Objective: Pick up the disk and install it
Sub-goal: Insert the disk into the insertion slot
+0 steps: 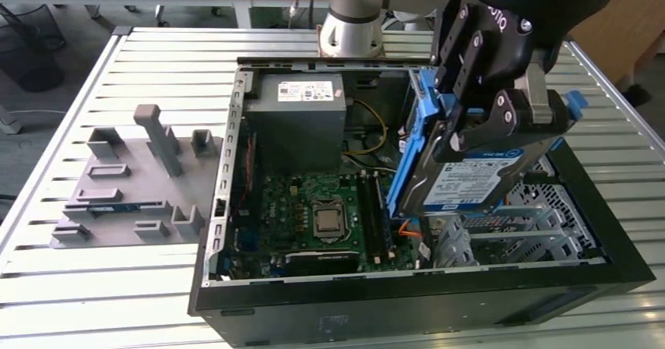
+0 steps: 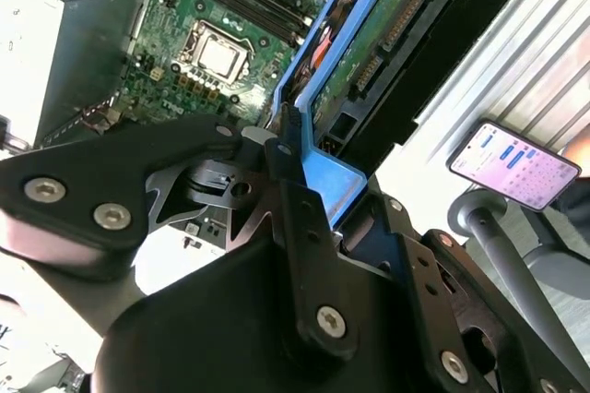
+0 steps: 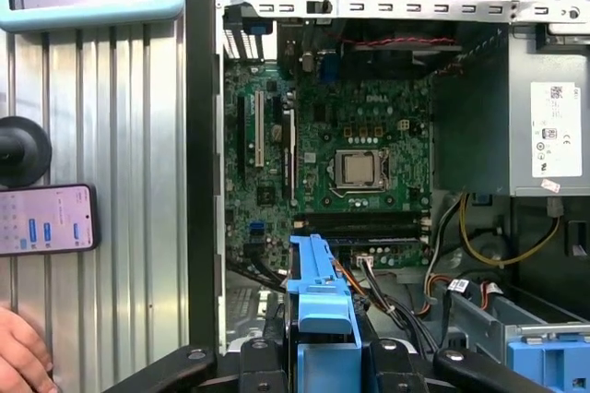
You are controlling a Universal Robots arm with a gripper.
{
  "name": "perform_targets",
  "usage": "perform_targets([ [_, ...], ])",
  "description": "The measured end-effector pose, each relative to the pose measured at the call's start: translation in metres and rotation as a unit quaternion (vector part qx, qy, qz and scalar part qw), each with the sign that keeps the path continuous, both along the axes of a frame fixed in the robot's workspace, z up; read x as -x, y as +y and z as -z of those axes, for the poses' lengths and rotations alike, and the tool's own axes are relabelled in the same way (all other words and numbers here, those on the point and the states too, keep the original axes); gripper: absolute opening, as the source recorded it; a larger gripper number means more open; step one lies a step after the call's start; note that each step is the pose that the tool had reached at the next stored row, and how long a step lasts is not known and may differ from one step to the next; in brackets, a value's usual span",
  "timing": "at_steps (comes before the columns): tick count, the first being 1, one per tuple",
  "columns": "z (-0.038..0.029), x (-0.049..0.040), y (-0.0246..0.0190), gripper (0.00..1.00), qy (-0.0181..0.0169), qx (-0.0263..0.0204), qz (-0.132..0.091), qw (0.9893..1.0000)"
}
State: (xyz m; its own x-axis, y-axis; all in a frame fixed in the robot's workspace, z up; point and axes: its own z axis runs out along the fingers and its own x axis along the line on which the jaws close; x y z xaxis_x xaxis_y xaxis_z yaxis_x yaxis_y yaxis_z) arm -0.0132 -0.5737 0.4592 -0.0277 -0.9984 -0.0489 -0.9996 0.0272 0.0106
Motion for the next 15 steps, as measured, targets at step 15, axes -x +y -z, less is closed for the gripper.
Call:
perform_targets([
  [15, 0.0022, -0.0145, -0.0011, 0.36, 0.0, 0.0036, -0.001, 1.0],
])
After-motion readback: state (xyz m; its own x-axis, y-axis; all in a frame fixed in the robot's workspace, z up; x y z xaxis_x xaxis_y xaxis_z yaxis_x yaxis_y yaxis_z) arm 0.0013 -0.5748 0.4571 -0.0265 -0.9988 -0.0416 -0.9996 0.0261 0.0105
